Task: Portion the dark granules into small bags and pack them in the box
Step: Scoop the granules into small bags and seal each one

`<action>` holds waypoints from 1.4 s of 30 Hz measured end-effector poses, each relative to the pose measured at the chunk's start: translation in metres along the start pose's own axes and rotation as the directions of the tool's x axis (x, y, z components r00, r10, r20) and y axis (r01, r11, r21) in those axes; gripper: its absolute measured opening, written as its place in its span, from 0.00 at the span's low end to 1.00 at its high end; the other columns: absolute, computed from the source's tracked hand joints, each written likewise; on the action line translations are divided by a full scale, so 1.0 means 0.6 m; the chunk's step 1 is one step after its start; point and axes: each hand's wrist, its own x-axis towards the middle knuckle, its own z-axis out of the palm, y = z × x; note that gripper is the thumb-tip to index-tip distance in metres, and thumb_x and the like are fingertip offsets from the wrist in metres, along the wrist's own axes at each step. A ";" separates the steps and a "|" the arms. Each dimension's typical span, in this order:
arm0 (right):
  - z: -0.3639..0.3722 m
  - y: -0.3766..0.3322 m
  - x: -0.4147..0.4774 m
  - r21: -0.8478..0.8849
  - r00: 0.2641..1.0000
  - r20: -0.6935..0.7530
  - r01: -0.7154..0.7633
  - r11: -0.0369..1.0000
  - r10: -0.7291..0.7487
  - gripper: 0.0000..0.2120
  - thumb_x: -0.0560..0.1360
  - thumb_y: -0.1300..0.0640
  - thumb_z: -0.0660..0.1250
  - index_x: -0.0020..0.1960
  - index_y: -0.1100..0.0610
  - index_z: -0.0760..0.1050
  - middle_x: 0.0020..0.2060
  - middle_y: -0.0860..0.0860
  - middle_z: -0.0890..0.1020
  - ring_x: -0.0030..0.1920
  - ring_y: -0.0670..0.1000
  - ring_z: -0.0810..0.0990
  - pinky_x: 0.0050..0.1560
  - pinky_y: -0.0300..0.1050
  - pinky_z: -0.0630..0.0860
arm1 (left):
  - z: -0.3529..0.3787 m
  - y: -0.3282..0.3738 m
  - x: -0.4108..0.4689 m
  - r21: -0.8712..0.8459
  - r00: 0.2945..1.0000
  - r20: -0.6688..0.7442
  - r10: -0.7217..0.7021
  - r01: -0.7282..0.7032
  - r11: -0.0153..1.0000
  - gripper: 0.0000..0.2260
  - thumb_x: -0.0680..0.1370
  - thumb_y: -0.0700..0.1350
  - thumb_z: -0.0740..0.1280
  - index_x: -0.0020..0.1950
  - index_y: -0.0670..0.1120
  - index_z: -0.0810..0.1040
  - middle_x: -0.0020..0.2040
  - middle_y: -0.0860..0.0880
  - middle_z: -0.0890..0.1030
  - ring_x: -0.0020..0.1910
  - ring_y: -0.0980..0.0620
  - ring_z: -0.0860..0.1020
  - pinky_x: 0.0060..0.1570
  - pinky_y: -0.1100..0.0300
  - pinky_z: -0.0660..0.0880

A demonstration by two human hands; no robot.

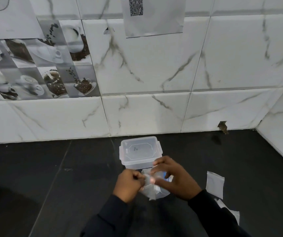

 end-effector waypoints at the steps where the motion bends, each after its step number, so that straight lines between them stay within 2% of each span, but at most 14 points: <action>1: 0.002 -0.008 0.002 -0.101 0.996 0.089 0.037 0.994 -0.028 0.15 0.71 0.41 0.73 0.55 0.44 0.81 0.58 0.43 0.74 0.59 0.43 0.75 0.52 0.34 0.74 | -0.005 0.020 0.003 0.006 0.999 -0.001 0.036 -0.036 0.999 0.07 0.71 0.36 0.70 0.35 0.44 0.84 0.30 0.50 0.84 0.31 0.54 0.81 0.39 0.60 0.79; 3: -0.012 -0.013 0.016 -0.303 0.994 0.111 0.055 0.951 -0.022 0.19 0.70 0.36 0.70 0.57 0.43 0.79 0.59 0.41 0.72 0.57 0.41 0.75 0.56 0.38 0.75 | -0.018 0.066 0.007 0.022 0.994 -0.011 0.108 -0.107 0.994 0.10 0.75 0.35 0.67 0.39 0.45 0.86 0.35 0.48 0.86 0.33 0.53 0.83 0.39 0.62 0.79; 5: -0.047 -0.025 0.039 -0.350 0.997 0.082 0.034 0.936 -0.005 0.17 0.70 0.38 0.71 0.55 0.45 0.80 0.56 0.41 0.73 0.51 0.42 0.77 0.55 0.43 0.77 | -0.036 0.110 0.014 0.023 0.986 -0.026 0.167 -0.166 0.986 0.09 0.77 0.37 0.66 0.44 0.44 0.86 0.38 0.45 0.86 0.34 0.51 0.84 0.38 0.63 0.80; 9: -0.130 -0.074 0.068 -0.255 0.992 -0.088 0.070 0.964 -0.096 0.07 0.72 0.49 0.73 0.46 0.51 0.81 0.45 0.45 0.80 0.42 0.43 0.80 0.46 0.41 0.78 | -0.077 0.191 0.023 -0.025 0.931 0.022 0.364 -0.364 0.931 0.06 0.76 0.46 0.70 0.44 0.46 0.85 0.39 0.42 0.86 0.34 0.49 0.83 0.41 0.57 0.78; 11: -0.165 -0.105 0.072 -0.133 0.981 -0.182 0.038 0.990 -0.062 0.05 0.72 0.55 0.75 0.43 0.55 0.82 0.39 0.47 0.84 0.39 0.43 0.81 0.43 0.36 0.76 | -0.089 0.222 0.024 -0.022 0.873 0.012 0.488 -0.488 0.873 0.05 0.75 0.48 0.73 0.45 0.47 0.84 0.41 0.46 0.85 0.40 0.48 0.82 0.44 0.54 0.77; 13: -0.190 -0.127 0.071 -0.061 0.976 -0.215 0.033 0.998 -0.045 0.04 0.72 0.58 0.75 0.42 0.57 0.82 0.36 0.49 0.85 0.38 0.46 0.83 0.43 0.39 0.78 | -0.089 0.244 0.022 -0.085 0.839 -0.008 0.545 -0.543 0.835 0.09 0.73 0.46 0.76 0.49 0.47 0.80 0.44 0.47 0.83 0.46 0.46 0.81 0.47 0.50 0.79; 16: -0.211 -0.135 0.068 0.060 0.969 -0.244 0.049 0.997 -0.033 0.05 0.71 0.62 0.75 0.43 0.60 0.80 0.36 0.54 0.85 0.37 0.49 0.84 0.44 0.42 0.79 | -0.073 0.251 0.027 -0.207 0.860 0.000 0.510 -0.499 0.842 0.19 0.71 0.42 0.78 0.56 0.48 0.74 0.43 0.41 0.82 0.47 0.45 0.83 0.50 0.49 0.79; 19: -0.220 -0.125 0.056 0.175 0.959 -0.283 0.045 0.984 0.006 0.11 0.70 0.64 0.76 0.49 0.58 0.78 0.38 0.58 0.83 0.38 0.50 0.83 0.46 0.44 0.80 | -0.043 0.243 0.036 -0.292 0.860 -0.004 0.510 -0.488 0.822 0.12 0.71 0.37 0.76 0.52 0.43 0.78 0.42 0.36 0.84 0.44 0.36 0.83 0.50 0.44 0.79; 22: -0.219 -0.095 0.034 0.311 0.940 -0.318 -0.021 0.950 0.124 0.18 0.70 0.60 0.77 0.58 0.53 0.78 0.39 0.56 0.83 0.41 0.55 0.84 0.49 0.51 0.81 | -0.007 0.243 0.039 -0.327 0.872 -0.051 0.486 -0.475 0.817 0.06 0.72 0.34 0.75 0.44 0.39 0.79 0.40 0.38 0.83 0.39 0.44 0.83 0.44 0.51 0.79; 26: -0.206 -0.040 -0.018 0.361 0.913 -0.307 -0.152 0.920 0.270 0.09 0.73 0.58 0.75 0.50 0.63 0.82 0.43 0.65 0.84 0.39 0.54 0.81 0.43 0.49 0.79 | 0.047 0.246 0.046 -0.363 0.891 -0.022 0.454 -0.430 0.827 0.07 0.72 0.36 0.75 0.47 0.37 0.79 0.41 0.39 0.85 0.39 0.45 0.84 0.43 0.53 0.80; 31: -0.211 0.029 -0.100 0.517 0.790 -0.406 -0.216 0.828 0.460 0.09 0.74 0.61 0.73 0.47 0.68 0.81 0.40 0.73 0.80 0.35 0.57 0.77 0.38 0.48 0.75 | 0.149 0.214 0.044 -0.362 0.901 0.178 0.397 -0.315 0.877 0.05 0.76 0.42 0.73 0.48 0.40 0.82 0.38 0.43 0.86 0.35 0.52 0.81 0.37 0.58 0.77; 35: -0.182 0.082 -0.184 0.639 0.644 -0.353 -0.365 0.678 0.679 0.06 0.75 0.63 0.71 0.44 0.67 0.79 0.31 0.56 0.81 0.28 0.49 0.76 0.30 0.42 0.75 | 0.255 0.143 0.045 -0.221 0.886 0.295 0.358 -0.301 0.928 0.08 0.77 0.40 0.70 0.37 0.45 0.81 0.32 0.47 0.83 0.29 0.57 0.76 0.32 0.62 0.72; 39: -0.096 0.148 -0.265 0.702 0.428 -0.203 -0.563 0.436 0.881 0.12 0.77 0.64 0.66 0.35 0.59 0.78 0.28 0.54 0.78 0.27 0.50 0.77 0.32 0.45 0.76 | 0.338 0.037 0.053 0.169 0.850 0.524 0.055 -0.167 0.971 0.08 0.71 0.47 0.67 0.32 0.48 0.76 0.33 0.47 0.80 0.33 0.50 0.79 0.40 0.45 0.81; 42: -0.038 0.193 -0.298 0.645 0.278 -0.127 -0.706 0.292 0.952 0.10 0.77 0.61 0.64 0.37 0.60 0.77 0.30 0.56 0.78 0.28 0.52 0.79 0.33 0.47 0.80 | 0.373 -0.014 0.041 0.332 0.778 0.617 -0.117 -0.123 0.935 0.09 0.71 0.50 0.64 0.34 0.47 0.77 0.36 0.42 0.81 0.37 0.46 0.82 0.48 0.46 0.82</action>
